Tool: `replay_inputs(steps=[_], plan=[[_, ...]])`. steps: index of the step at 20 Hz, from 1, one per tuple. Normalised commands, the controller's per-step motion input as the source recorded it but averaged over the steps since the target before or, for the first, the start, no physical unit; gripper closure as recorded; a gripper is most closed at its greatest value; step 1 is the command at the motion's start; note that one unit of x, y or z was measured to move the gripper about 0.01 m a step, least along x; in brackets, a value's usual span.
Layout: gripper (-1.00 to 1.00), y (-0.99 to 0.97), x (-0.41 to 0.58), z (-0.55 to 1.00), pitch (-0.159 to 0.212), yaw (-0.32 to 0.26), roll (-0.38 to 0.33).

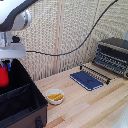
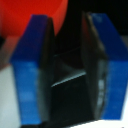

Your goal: Kindly spot and seek the red cup placed ahead of you. Cautiously adjust your gripper towards the red cup, gripping it gently. Find the after-storage area of the caddy. Relocate the red cup in your grip over the rear portion and softly release it into the compartment.

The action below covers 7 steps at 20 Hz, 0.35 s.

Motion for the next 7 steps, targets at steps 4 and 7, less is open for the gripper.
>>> replay_inputs(steps=[4,7], plan=[[-1.00,-0.05,0.197,0.29,0.067,0.161,0.001],[-1.00,0.00,0.132,0.55,0.117,0.114,-0.006]])
